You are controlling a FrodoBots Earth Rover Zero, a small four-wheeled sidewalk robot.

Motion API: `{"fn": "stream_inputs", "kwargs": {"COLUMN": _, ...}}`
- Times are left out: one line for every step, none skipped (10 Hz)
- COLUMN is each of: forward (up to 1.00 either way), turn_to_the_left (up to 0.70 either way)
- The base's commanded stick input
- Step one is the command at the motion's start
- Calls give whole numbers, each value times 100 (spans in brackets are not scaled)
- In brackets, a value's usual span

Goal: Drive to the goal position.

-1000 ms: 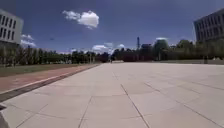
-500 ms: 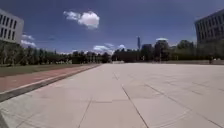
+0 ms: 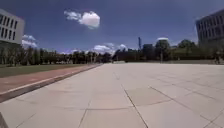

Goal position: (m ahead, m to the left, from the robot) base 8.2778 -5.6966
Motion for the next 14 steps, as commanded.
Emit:
{"fn": "stream_inputs", "kwargs": {"forward": 50, "turn_to_the_left": 0}}
{"fn": "stream_inputs", "kwargs": {"forward": 50, "turn_to_the_left": 0}}
{"fn": "stream_inputs", "kwargs": {"forward": 50, "turn_to_the_left": 0}}
{"fn": "stream_inputs", "kwargs": {"forward": 50, "turn_to_the_left": 0}}
{"fn": "stream_inputs", "kwargs": {"forward": 50, "turn_to_the_left": 0}}
{"fn": "stream_inputs", "kwargs": {"forward": 50, "turn_to_the_left": 0}}
{"fn": "stream_inputs", "kwargs": {"forward": 50, "turn_to_the_left": 0}}
{"fn": "stream_inputs", "kwargs": {"forward": 50, "turn_to_the_left": 0}}
{"fn": "stream_inputs", "kwargs": {"forward": 50, "turn_to_the_left": 0}}
{"fn": "stream_inputs", "kwargs": {"forward": 50, "turn_to_the_left": 0}}
{"fn": "stream_inputs", "kwargs": {"forward": 50, "turn_to_the_left": 0}}
{"fn": "stream_inputs", "kwargs": {"forward": 50, "turn_to_the_left": 0}}
{"fn": "stream_inputs", "kwargs": {"forward": 50, "turn_to_the_left": 0}}
{"fn": "stream_inputs", "kwargs": {"forward": 50, "turn_to_the_left": 0}}
